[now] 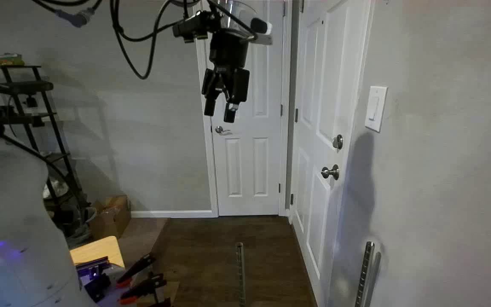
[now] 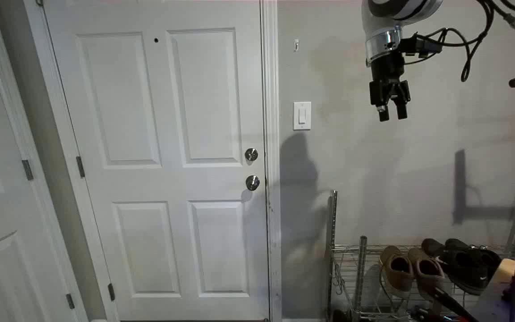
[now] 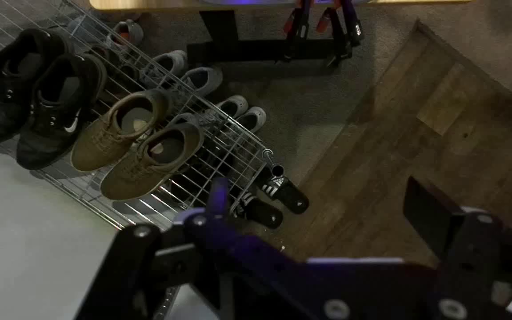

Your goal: Switch off the lights switch on the wall

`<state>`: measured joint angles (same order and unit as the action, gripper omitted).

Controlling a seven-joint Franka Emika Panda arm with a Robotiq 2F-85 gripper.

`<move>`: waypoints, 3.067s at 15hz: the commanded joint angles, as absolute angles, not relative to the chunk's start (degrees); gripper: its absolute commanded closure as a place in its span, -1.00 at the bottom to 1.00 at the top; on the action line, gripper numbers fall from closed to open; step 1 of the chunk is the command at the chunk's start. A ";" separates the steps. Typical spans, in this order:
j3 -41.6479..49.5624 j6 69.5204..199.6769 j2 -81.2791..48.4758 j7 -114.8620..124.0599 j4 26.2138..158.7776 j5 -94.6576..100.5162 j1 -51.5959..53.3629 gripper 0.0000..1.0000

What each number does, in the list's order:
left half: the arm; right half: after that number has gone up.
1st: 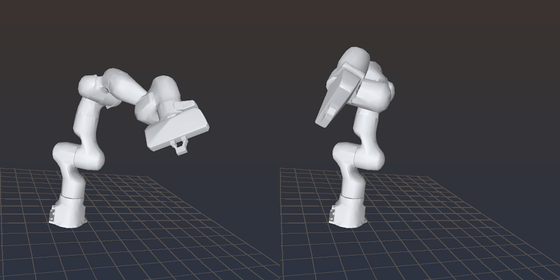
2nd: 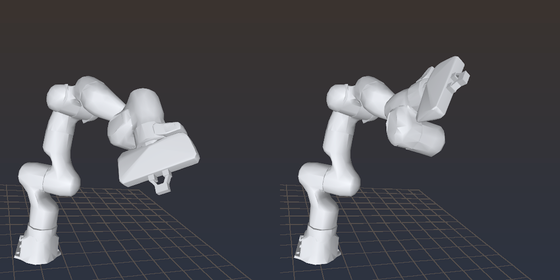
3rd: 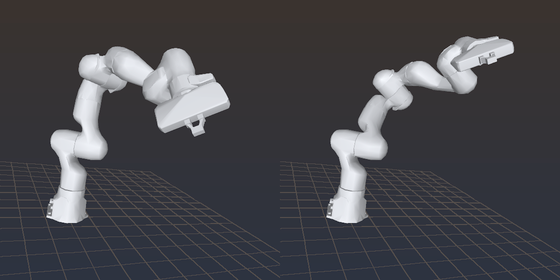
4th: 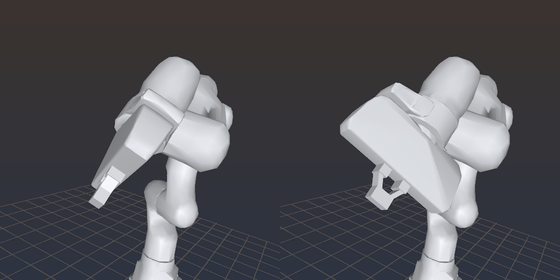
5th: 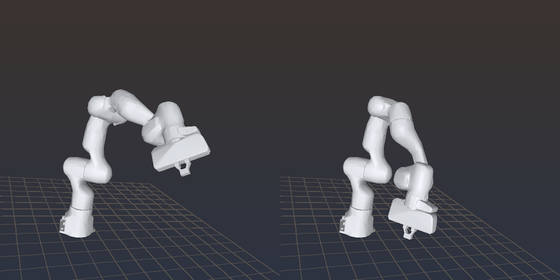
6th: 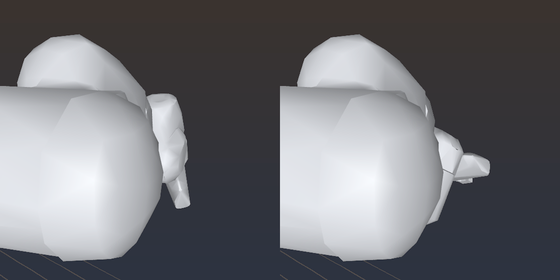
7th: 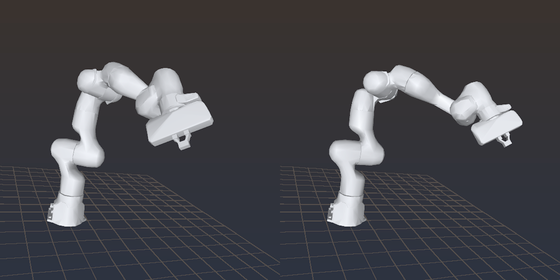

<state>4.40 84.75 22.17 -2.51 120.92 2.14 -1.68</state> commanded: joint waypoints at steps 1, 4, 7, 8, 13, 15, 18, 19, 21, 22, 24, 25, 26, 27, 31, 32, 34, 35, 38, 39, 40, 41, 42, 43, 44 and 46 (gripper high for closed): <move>4.08 84.60 22.10 -2.64 120.75 2.04 -2.08 -1.00; 4.08 84.60 22.10 -2.64 120.75 2.04 -2.08 -1.00; 4.08 84.60 22.10 -2.64 120.75 2.04 -2.08 -1.00; 4.08 84.60 22.10 -2.64 120.75 2.04 -2.08 -1.00; 4.30 85.45 22.13 -2.65 121.02 2.05 -2.24 -1.00; 4.62 86.36 22.05 -3.13 121.51 1.51 -2.21 -1.00; 5.10 90.36 21.27 -4.84 122.54 1.40 -1.94 -0.45; 5.23 92.52 20.23 -5.59 122.64 1.41 -1.79 -0.33; 5.60 98.05 17.32 -6.92 122.61 1.07 -1.72 -0.05; 5.70 100.94 15.80 -7.66 122.47 0.87 -1.69 0.07; 5.71 106.87 13.42 -8.59 122.28 1.02 -1.82 0.33; 5.83 109.86 12.21 -9.04 122.13 0.88 -1.95 0.48; 5.96 112.45 11.04 -9.56 121.96 0.64 -2.04 0.59; 5.95 115.24 10.17 -9.46 121.94 0.93 -2.21 0.74; 6.22 125.93 7.63 -9.46 122.03 0.87 -2.56 0.96; 6.33 127.94 6.80 -9.95 121.78 0.54 -2.58 0.96; 6.40 132.77 5.46 -10.85 121.49 0.69 -2.70 0.88; 6.44 135.08 4.74 -11.65 121.27 0.56 -2.67 0.88; 6.36 139.98 2.14 -13.30 119.93 0.10 -2.64 0.84; 6.26 141.11 1.38 -13.49 119.47 0.15 -2.68 0.86; 6.15 142.12 0.53 -13.76 118.80 0.03 -2.69 0.86; 6.02 143.12 -0.29 -13.82 118.07 0.53 -2.77 0.88; 5.91 144.04 -1.06 -13.80 117.26 1.16 -2.85 0.89; 5.82 144.68 -1.95 -13.81 116.21 1.44 -2.91 0.87; 5.70 145.22 -2.82 -13.87 115.11 1.75 -2.94 0.88; 5.44 145.92 -4.35 -14.13 113.21 1.90 -2.98 0.87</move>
